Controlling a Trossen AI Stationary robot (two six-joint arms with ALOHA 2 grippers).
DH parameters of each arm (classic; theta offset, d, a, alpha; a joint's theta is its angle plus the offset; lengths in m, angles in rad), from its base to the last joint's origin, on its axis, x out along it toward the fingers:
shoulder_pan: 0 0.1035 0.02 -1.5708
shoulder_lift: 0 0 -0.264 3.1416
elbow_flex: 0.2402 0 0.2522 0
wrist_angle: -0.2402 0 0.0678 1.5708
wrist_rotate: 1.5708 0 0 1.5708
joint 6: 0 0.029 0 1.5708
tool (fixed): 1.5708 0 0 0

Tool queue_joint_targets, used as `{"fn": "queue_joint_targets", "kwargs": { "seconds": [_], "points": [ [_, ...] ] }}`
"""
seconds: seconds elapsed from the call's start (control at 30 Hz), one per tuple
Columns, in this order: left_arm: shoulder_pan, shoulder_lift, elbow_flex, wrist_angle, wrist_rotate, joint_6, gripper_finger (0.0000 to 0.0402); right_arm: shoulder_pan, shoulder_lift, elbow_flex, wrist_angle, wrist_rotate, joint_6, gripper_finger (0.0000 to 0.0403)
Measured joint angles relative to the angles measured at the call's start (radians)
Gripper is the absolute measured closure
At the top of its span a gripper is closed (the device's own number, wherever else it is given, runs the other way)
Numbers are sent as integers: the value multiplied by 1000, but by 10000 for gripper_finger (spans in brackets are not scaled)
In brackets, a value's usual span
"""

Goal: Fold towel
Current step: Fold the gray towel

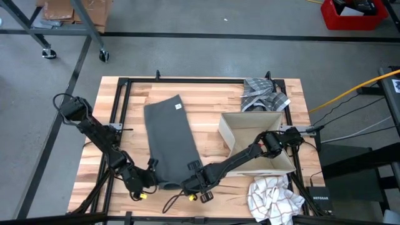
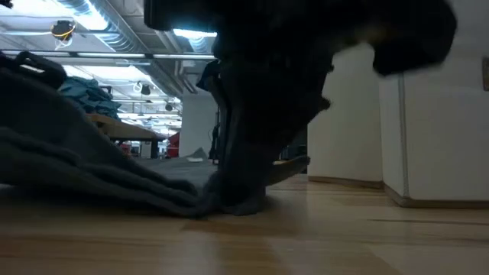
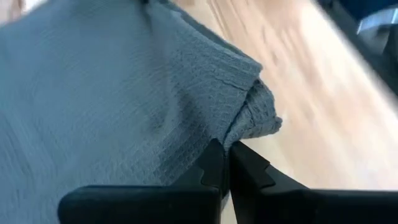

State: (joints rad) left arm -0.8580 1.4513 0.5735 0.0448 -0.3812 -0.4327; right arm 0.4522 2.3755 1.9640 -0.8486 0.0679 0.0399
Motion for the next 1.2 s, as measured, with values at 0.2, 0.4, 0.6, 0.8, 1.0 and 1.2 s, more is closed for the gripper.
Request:
{"fn": "queue_joint_targets", "kwargs": {
  "seconds": [0.2,0.4,0.6,0.8,1.0,1.2],
  "points": [
    [-24,0,49,-1,-5,-136,398,0,-64,0,18,-79,76,398],
    [-27,0,90,29,-15,-143,399,0,-122,0,36,-113,115,400],
    [-27,0,130,27,-54,-165,399,0,-170,0,57,-45,192,400],
    [-33,-1,137,15,-100,-347,400,-1,-215,0,71,137,248,400],
    [-69,-1,137,-20,-218,-689,400,-17,-220,0,73,249,311,400],
    [-118,-1,137,-155,-343,-1101,401,-58,-221,0,78,288,351,400]
  ]
}}
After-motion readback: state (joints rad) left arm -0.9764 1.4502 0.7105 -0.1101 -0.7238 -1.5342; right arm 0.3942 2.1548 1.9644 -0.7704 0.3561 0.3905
